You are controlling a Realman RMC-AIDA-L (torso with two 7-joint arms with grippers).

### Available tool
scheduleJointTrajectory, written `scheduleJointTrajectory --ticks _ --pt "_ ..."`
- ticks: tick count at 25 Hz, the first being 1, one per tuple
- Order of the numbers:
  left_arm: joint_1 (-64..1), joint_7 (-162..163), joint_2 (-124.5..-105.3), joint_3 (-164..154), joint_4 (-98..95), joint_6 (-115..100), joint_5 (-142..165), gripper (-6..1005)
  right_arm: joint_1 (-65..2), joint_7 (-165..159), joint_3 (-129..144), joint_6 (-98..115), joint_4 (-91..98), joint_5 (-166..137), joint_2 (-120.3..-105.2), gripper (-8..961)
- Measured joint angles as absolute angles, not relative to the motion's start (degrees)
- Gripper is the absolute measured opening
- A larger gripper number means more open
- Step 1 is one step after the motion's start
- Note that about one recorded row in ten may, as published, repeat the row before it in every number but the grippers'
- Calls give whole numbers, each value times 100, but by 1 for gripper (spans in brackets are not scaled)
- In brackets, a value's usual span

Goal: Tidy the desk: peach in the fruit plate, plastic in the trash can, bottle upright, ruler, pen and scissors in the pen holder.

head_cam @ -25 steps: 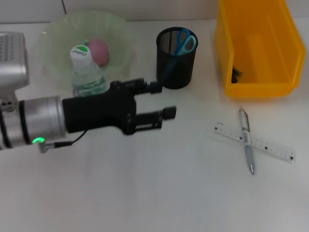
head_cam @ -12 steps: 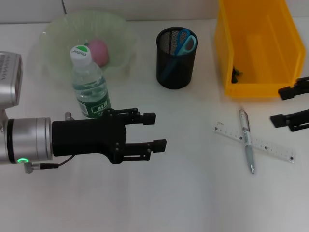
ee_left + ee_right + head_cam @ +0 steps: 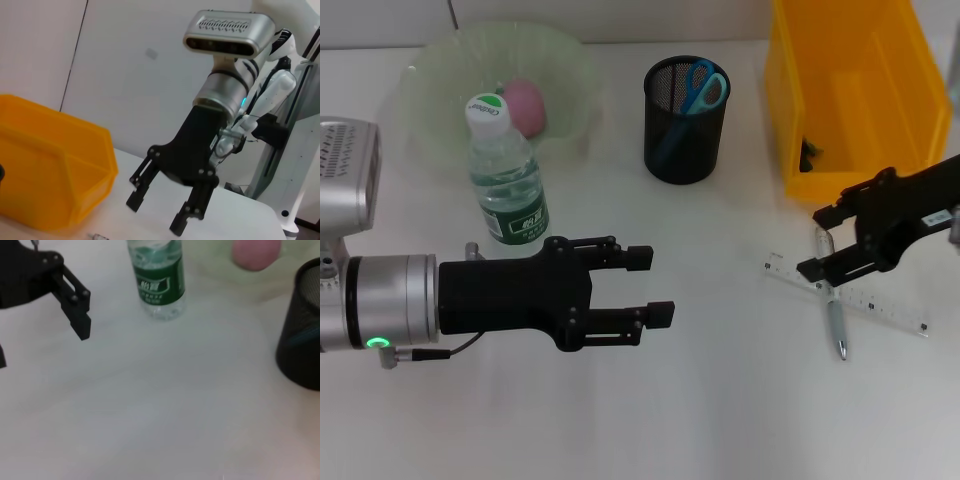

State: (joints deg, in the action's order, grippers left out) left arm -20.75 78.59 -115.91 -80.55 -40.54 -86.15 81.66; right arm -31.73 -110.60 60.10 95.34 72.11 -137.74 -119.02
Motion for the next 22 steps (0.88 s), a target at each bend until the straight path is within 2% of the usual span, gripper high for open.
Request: scheduleJointTrajectory --ticks 9,22 --pt "-2058 7850 -11593 -8059 -3975 -8618 8177 722 -3587 -10978 6663 8480 6038 -14063 -11907 739" --pt "-2048 7813 -11593 -7994 -3867 -8525 8183 723 -3837 -10892 6757 8010 5356 -14063 -11909 738"
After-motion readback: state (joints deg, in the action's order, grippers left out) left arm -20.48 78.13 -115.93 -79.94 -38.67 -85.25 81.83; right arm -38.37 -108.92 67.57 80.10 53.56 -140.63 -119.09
